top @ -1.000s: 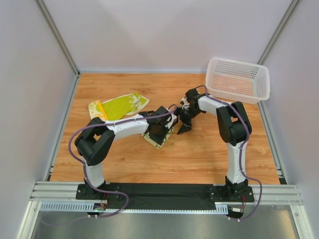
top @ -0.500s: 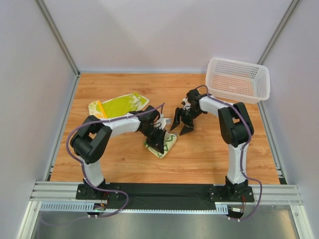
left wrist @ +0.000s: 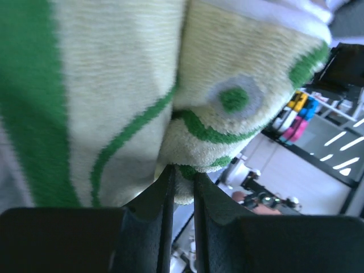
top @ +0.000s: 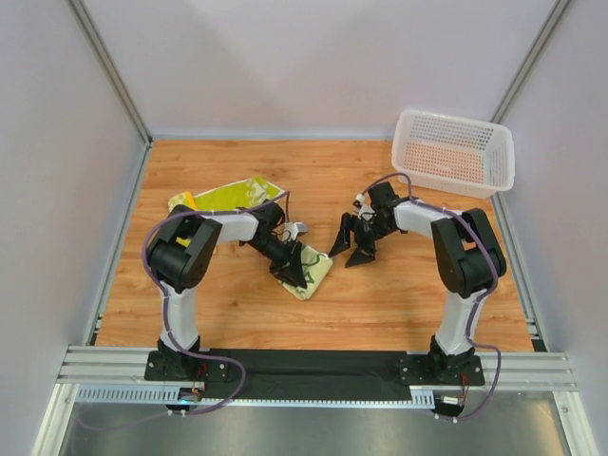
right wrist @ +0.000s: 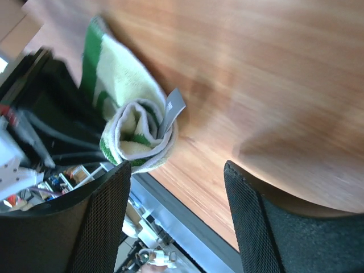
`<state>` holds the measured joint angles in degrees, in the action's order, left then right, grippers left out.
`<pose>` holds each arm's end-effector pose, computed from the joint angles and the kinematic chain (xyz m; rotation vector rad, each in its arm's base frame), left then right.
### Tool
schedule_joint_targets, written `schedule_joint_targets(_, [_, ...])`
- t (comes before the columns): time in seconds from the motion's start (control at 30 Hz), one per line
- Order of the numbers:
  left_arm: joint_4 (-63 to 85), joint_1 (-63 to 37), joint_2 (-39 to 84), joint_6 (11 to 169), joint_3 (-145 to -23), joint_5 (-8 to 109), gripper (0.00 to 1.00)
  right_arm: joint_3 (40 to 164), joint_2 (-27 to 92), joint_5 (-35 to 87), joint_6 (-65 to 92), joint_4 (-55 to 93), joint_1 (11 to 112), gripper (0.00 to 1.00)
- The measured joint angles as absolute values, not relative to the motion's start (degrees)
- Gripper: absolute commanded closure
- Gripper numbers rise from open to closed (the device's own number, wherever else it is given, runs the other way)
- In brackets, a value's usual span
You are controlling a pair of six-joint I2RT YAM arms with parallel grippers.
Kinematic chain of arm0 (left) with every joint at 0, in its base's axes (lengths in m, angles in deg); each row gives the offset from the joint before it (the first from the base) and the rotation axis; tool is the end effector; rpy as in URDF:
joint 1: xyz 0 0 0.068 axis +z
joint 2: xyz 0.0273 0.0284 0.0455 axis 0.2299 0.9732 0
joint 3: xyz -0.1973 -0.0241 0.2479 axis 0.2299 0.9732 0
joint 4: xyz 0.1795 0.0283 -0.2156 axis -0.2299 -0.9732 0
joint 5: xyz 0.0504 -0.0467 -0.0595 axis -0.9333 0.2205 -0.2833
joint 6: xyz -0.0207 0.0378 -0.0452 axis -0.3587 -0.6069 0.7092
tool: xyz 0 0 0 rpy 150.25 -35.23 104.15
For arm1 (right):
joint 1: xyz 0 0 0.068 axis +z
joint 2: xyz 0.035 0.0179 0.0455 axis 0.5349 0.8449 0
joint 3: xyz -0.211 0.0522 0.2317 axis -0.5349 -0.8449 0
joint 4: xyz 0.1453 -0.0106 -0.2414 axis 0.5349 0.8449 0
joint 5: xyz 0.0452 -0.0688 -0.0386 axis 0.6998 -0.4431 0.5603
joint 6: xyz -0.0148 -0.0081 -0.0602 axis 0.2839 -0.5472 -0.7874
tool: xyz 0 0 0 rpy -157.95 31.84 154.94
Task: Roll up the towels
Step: Roll the towel
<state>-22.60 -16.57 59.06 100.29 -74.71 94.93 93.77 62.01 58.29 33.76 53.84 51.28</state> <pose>0.3055 -0.2189 0.1372 -0.2923 -2.5885 1.2530 0.3561 0.1546 0.1587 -0.0975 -2.8554 -1.0788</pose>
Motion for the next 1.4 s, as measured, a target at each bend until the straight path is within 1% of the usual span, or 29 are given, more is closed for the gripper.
schedule_joint_targets(0.23, [-23.8, -12.7, 63.7, 102.8, -74.7, 100.3, 1.0, 86.2, 59.0, 64.4, 35.9, 42.6, 53.3, 0.3])
schedule_joint_targets(0.4, [-28.8, -11.9, 66.3, 101.1, -78.3, 100.6, 1.0, 82.6, 58.9, 66.4, 38.3, 35.4, 57.1, 0.3])
schedule_joint_targets(0.57, [-33.5, -11.9, 68.2, 98.3, -81.9, 99.8, 1.0, 82.3, 59.1, 67.3, 39.6, 31.3, 57.6, 0.29])
schedule_joint_targets(0.67, [-35.6, -11.9, 69.0, 97.0, -83.3, 99.5, 1.0, 83.8, 60.3, 67.5, 39.8, 30.3, 58.3, 0.31])
schedule_joint_targets(0.7, [-36.1, -11.9, 69.2, 96.7, -83.7, 99.4, 1.0, 84.4, 60.9, 67.5, 39.8, 30.0, 58.7, 0.32])
schedule_joint_targets(0.73, [-36.6, -11.9, 69.3, 96.4, -84.0, 99.3, 1.0, 85.0, 61.4, 67.4, 39.9, 29.9, 59.2, 0.36])
schedule_joint_targets(0.8, [-37.1, -11.9, 69.5, 96.0, -84.4, 99.2, 1.0, 86.1, 62.5, 67.1, 39.9, 29.8, 60.2, 0.41])
schedule_joint_targets(0.83, [-37.3, -11.9, 69.6, 95.9, -84.5, 99.2, 1.0, 86.6, 63.1, 66.9, 39.9, 29.8, 60.5, 0.46])
schedule_joint_targets(0.9, [-37.6, -11.8, 69.7, 95.7, -84.7, 99.1, 1.0, 87.3, 64.2, 66.5, 39.8, 30.0, 60.9, 0.51])
schedule_joint_targets(0.93, [-37.9, -11.9, 69.7, 95.7, -84.9, 98.9, 1.0, 87.6, 64.7, 66.5, 39.8, 30.3, 60.9, 0.58])
schedule_joint_targets(1.0, [-38.4, -11.9, 69.9, 95.6, -85.3, 98.7, 1.0, 87.9, 65.2, 66.4, 39.8, 30.6, 61.0, 0.64])
schedule_joint_targets(1.03, [-38.5, -11.8, 69.9, 95.6, -85.4, 98.7, 0.99, 88.0, 65.3, 66.4, 39.8, 30.9, 61.0, 0.7])
schedule_joint_targets(1.07, [-38.7, -11.9, 69.9, 95.6, -85.5, 98.6, 0.96, 88.2, 65.3, 66.4, 39.7, 31.1, 61.0, 0.71])
schedule_joint_targets(1.1, [-38.7, -11.9, 69.9, 95.6, -85.6, 98.4, 0.91, 88.4, 65.4, 66.4, 39.7, 31.4, 61.0, 0.73])
schedule_joint_targets(1.23, [-38.8, -11.9, 68.2, 96.7, -85.6, 94.8, 0.79, 89.8, 66.0, 65.9, 39.6, 33.1, 61.0, 0.78])
schedule_joint_targets(1.3, [-38.5, -12.1, 65.7, 96.9, -85.7, 90.5, 0.77, 91.1, 66.4, 65.1, 39.4, 34.4, 61.2, 0.79])
schedule_joint_targets(1.4, [-37.9, -12.3, 60.9, 96.9, -85.8, 83.1, 0.77, 93.5, 67.1, 63.9, 39.1, 36.0, 61.5, 0.8])
